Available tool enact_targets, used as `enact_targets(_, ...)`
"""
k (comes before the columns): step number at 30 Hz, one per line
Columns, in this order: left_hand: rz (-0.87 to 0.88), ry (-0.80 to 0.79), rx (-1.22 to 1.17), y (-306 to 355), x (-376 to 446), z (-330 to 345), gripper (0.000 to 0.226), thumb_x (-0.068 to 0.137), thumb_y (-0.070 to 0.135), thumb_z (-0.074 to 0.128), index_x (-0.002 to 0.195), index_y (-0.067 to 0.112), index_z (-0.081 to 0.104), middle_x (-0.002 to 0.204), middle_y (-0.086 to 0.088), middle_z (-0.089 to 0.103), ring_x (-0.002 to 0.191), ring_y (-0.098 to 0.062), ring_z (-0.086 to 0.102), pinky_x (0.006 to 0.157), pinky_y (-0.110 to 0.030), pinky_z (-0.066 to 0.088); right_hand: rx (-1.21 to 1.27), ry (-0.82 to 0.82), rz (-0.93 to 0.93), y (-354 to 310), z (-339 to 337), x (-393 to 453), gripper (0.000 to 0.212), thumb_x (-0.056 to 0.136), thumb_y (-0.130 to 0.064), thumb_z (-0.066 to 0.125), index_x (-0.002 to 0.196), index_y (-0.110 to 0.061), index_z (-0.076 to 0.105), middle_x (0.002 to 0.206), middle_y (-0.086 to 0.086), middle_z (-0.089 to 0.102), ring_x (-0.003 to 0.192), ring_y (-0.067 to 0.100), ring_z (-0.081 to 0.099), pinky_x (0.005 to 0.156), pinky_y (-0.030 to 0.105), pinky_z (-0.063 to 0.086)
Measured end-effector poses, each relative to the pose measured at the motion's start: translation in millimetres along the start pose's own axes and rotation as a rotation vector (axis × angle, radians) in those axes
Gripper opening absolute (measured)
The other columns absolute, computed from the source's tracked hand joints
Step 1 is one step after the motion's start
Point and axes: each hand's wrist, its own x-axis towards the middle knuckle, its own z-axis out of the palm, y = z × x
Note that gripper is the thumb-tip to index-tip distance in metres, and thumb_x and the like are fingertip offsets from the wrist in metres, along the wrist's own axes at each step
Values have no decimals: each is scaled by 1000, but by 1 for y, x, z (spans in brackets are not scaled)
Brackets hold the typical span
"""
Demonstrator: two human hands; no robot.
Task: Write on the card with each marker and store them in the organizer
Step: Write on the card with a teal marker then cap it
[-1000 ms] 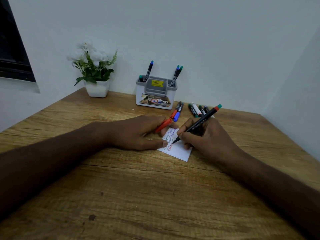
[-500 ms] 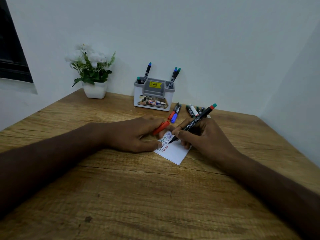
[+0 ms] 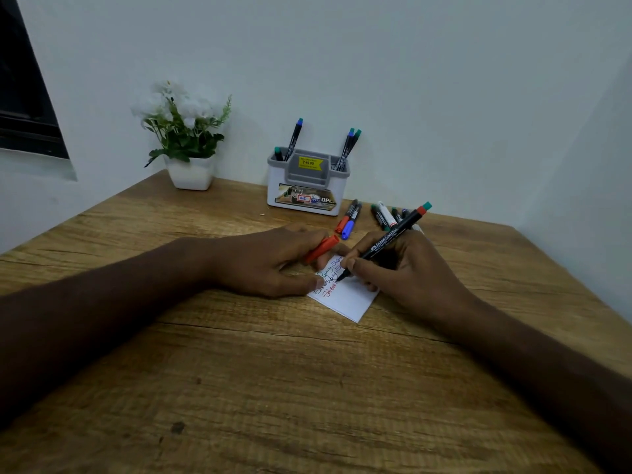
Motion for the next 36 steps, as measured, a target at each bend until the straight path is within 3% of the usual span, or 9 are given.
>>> enact_targets(4, 0, 11, 3, -2, 0, 0, 48, 96, 59, 50, 137, 35, 45, 129, 16, 51, 113, 11, 43, 88, -12, 41, 13, 3, -3, 1, 0, 1, 6, 95, -31, 77, 91, -31, 82, 87, 0, 80, 83, 26, 74, 79, 60, 61)
enact_targets(7, 3, 15, 0, -4, 1, 1, 35, 101, 54, 53, 131, 41, 44, 124, 21, 49, 111, 13, 42, 85, -8, 37, 16, 3, 2, 3, 0, 1, 5, 95, -31, 77, 93, -30, 82, 86, 0, 80, 82, 25, 74, 78, 58, 62)
enact_targets(11, 4, 24, 11, -3, 1, 1, 41, 100, 56, 54, 135, 39, 42, 121, 31, 45, 111, 18, 41, 84, -4, 35, 9, 0, 14, 3, -1, 2, 6, 95, -29, 77, 93, -29, 82, 86, -2, 80, 80, 18, 74, 77, 47, 65)
enact_targets(14, 3, 14, 14, -4, 1, 1, 52, 95, 60, 49, 141, 36, 43, 128, 22, 49, 115, 14, 42, 90, -10, 38, 13, 3, 20, 4, -1, 3, 6, 96, -28, 77, 93, -27, 82, 84, -4, 80, 75, 13, 73, 73, 37, 64)
enact_targets(17, 5, 14, 13, -4, 1, 1, 49, 95, 60, 49, 137, 35, 45, 127, 19, 50, 114, 11, 43, 90, -17, 41, 21, 7, 34, 4, -1, 3, 5, 95, -29, 77, 95, -26, 81, 85, -5, 80, 74, 10, 73, 72, 32, 63)
enact_targets(24, 13, 18, 11, -4, 1, 2, 34, 99, 56, 52, 129, 47, 39, 123, 25, 46, 113, 14, 42, 86, -7, 36, 31, 14, 52, 5, -1, 4, 7, 96, -27, 77, 95, -22, 81, 80, -2, 80, 72, 12, 75, 72, 33, 64)
enact_targets(29, 12, 7, -1, -2, 1, 0, 27, 97, 59, 50, 121, 49, 43, 127, 18, 51, 113, 6, 46, 93, -21, 45, 41, 11, 74, 4, -3, 5, 9, 97, -28, 76, 96, -21, 81, 79, -1, 80, 72, 12, 75, 71, 31, 64)
enact_targets(31, 18, 3, 3, -3, 1, 0, 24, 99, 56, 52, 121, 51, 42, 127, 17, 49, 114, 6, 45, 93, -21, 43, 51, 17, 94, 4, -3, 5, 9, 96, -28, 76, 96, -20, 81, 81, 1, 80, 74, 14, 76, 73, 33, 64)
enact_targets(36, 6, 9, 38, -7, 2, 1, 34, 104, 48, 55, 132, 31, 49, 129, 16, 50, 115, 10, 42, 89, -14, 40, 37, 19, 123, 4, -3, 5, 12, 97, -30, 75, 97, -20, 80, 80, 0, 81, 73, 11, 76, 75, 35, 64)
